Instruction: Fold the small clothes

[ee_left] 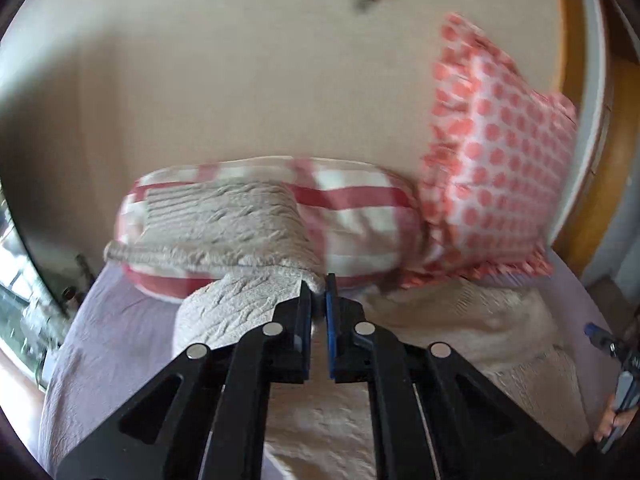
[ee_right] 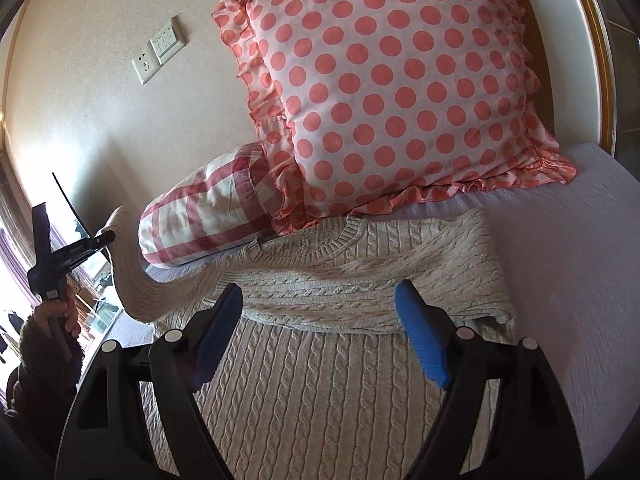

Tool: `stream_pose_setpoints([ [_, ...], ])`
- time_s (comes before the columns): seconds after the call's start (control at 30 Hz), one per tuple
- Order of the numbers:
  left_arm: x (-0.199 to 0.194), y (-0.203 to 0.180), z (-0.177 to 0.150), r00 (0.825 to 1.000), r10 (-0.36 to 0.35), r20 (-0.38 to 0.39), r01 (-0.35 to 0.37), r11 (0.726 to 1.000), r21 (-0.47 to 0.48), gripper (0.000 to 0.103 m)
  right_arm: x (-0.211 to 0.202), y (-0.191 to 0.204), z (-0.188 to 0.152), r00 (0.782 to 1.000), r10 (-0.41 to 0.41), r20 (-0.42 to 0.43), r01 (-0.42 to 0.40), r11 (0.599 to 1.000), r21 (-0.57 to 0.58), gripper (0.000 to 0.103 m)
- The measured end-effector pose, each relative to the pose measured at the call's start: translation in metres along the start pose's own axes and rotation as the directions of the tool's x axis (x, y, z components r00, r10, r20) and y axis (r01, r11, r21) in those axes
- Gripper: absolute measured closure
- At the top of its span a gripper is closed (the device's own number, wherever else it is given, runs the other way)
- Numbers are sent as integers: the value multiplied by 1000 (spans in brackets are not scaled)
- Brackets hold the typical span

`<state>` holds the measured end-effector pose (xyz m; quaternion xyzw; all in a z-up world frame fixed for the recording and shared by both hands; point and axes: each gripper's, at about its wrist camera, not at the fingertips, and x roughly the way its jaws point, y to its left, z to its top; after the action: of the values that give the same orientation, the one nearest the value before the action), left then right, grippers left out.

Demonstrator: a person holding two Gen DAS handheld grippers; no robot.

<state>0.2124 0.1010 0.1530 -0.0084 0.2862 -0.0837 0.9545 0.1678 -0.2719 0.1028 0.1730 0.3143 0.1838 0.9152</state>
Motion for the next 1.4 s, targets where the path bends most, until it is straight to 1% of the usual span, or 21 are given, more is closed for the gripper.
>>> stream_pose_setpoints([
  [0.07, 27, -82, -26, 993, -86, -84, 100, 978, 184, 92, 7, -6, 1, 1000, -2, -24, 3, 1000, 25, 23],
  [0.1, 39, -110, -43, 986, -93, -137, 126, 959, 252, 92, 11, -11, 2, 999, 2, -44, 0, 999, 45, 23],
  [0.17, 49, -134, -74, 977, -92, -194, 151, 936, 317, 92, 20, -23, 2, 995, 35, -91, -26, 995, 95, 23],
  [0.23, 45, -126, -93, 975, -80, -205, 141, 943, 302, 90, 31, -35, 5, 990, 43, -134, -25, 990, 136, 25],
  [0.27, 39, -115, -99, 976, -69, -207, 126, 952, 278, 84, 38, -40, 6, 988, 36, -151, -14, 989, 145, 27],
  [0.4, 12, -71, -119, 974, -12, -225, 55, 981, 187, 75, 76, -65, 11, 969, -19, -245, 76, 972, 223, 48],
  [0.5, -11, -41, -134, 972, 19, -232, 10, 992, 125, 61, 96, -81, 9, 956, -75, -285, 152, 954, 257, 50],
  [0.67, -31, -7, -153, 968, 33, -250, -23, 999, 44, 53, 116, -88, 8, 956, 21, -292, 76, 945, 317, 53],
  [0.7, -31, -4, -155, 966, 35, -255, -27, 999, 36, 52, 121, -87, 10, 955, 33, -293, 65, 946, 317, 69],
  [0.73, -29, -2, -157, 964, 39, -261, -32, 999, 31, 52, 125, -85, 11, 954, 23, -300, 71, 952, 299, 94],
  [0.8, -27, -1, -158, 963, 41, -267, -36, 999, 22, 52, 117, -72, 17, 965, 7, -260, 58, 969, 241, 96],
  [0.87, -28, -2, -158, 967, 26, -254, -23, 1000, 17, 52, 96, -55, 28, 986, -20, -167, 48, 985, 167, 97],
  [0.93, -26, -3, -155, 969, 30, -244, -27, 999, 18, 51, 90, -50, 43, 992, -59, -107, 75, 986, 150, 97],
  [1.0, -23, -5, -152, 971, 25, -239, -22, 1000, 15, 51, 105, -53, 53, 982, -127, -137, 145, 981, 129, 96],
  [1.07, -24, -6, -152, 971, 23, -236, -21, 1000, 13, 50, 119, -62, 52, 954, -204, -220, 233, 965, 118, 95],
  [1.1, -26, -6, -153, 971, 21, -237, -19, 1000, 10, 49, 118, -67, 49, 945, -209, -250, 248, 959, 135, 90],
  [1.17, -34, -1, -157, 972, 18, -236, -17, 1000, 4, 38, 99, -75, 37, 953, -173, -247, 218, 961, 171, 69],
  [1.2, -38, 2, -160, 971, 23, -238, -24, 1000, -1, 37, 85, -77, 30, 958, -174, -229, 216, 961, 173, 44],
  [1.23, -42, 6, -163, 970, 25, -242, -29, 1000, -12, 34, 69, -78, 22, 963, -175, -204, 211, 963, 167, 36],
  [1.37, -59, 23, -181, 961, -41, -273, 8, 993, -121, 31, 9, -84, -18, 970, -151, -192, 182, 971, 154, 38],
  [1.4, -62, 25, -187, 958, -58, -281, 18, 989, -146, 31, -3, -85, -30, 969, -146, -199, 176, 973, 148, 43],
])
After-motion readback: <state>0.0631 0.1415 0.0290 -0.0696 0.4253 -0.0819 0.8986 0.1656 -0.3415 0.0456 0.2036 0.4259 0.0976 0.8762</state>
